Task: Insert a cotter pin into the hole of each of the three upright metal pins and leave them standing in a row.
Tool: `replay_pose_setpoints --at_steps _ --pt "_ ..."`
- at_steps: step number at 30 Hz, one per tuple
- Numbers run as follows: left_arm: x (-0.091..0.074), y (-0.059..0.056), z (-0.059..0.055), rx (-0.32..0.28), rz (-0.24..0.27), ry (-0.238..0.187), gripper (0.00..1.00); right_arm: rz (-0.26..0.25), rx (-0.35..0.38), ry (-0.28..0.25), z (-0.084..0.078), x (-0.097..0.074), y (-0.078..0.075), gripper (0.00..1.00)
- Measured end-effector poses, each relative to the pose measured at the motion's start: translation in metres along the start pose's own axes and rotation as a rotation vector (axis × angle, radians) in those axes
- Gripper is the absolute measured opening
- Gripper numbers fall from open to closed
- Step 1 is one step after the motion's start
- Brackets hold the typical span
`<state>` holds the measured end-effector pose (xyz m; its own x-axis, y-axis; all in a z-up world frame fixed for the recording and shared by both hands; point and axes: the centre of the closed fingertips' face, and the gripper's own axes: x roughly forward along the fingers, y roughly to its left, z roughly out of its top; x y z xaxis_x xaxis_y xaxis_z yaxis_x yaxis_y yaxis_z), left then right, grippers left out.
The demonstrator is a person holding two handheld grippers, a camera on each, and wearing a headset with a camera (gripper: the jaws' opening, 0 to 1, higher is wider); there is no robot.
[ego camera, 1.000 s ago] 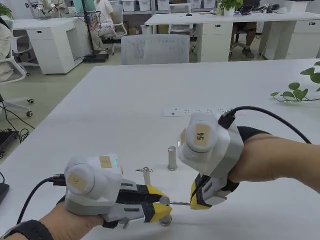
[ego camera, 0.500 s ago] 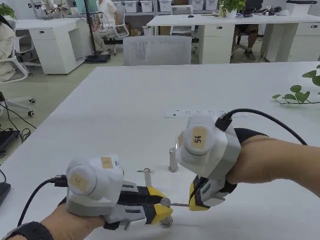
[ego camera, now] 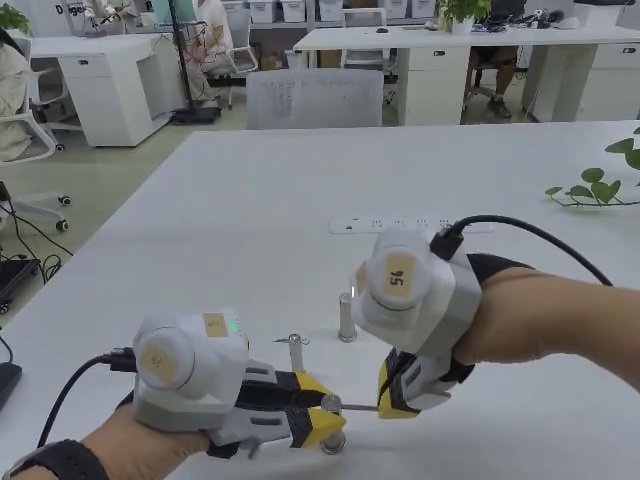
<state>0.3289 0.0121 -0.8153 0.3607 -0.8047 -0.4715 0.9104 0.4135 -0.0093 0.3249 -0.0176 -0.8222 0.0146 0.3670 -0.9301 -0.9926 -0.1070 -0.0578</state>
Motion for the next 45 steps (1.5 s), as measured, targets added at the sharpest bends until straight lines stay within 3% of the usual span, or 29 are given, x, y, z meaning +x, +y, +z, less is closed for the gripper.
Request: replay_pose_setpoints --at_steps 9,45 --pt "0.0007 -0.0005 0.0003 0.007 -0.006 0.005 0.11 0.006 -0.014 0.025 0.0009 -0.0017 0.0004 0.03" --pt "0.0027 0.0014 0.0005 -0.012 -0.005 0.009 0.11 0.013 -0.022 0.024 0.0004 -0.0003 -0.0023 0.03"
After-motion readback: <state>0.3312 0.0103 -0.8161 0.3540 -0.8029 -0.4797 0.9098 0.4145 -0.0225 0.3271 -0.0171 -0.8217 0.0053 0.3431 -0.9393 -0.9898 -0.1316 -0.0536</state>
